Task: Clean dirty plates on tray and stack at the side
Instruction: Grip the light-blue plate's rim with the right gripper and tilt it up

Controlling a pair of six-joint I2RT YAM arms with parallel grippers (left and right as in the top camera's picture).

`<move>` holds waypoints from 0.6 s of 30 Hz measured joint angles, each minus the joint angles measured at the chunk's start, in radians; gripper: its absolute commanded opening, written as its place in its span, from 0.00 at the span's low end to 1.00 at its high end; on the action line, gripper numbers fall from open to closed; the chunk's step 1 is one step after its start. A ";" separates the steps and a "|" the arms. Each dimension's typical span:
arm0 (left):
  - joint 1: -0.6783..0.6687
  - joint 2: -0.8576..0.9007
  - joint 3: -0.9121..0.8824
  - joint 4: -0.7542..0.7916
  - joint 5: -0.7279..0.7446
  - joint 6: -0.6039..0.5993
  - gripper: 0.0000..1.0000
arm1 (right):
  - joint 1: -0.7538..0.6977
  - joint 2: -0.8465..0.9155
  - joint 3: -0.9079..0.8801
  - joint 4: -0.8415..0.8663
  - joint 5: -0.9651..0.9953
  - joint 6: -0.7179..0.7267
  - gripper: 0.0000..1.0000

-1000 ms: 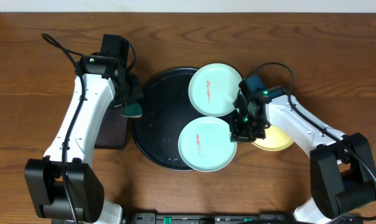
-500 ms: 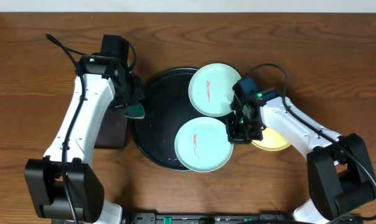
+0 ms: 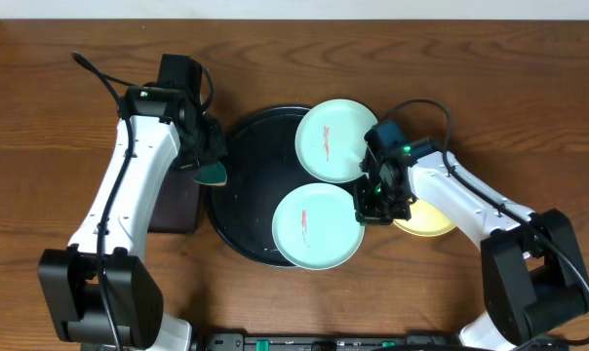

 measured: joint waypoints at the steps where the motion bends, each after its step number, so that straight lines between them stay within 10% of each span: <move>1: 0.000 0.000 0.000 0.000 0.003 0.000 0.07 | 0.000 0.000 0.002 -0.001 -0.003 0.000 0.01; 18: 0.000 -0.138 0.002 -0.001 0.033 0.019 0.07 | 0.000 -0.109 0.082 0.065 -0.007 0.000 0.01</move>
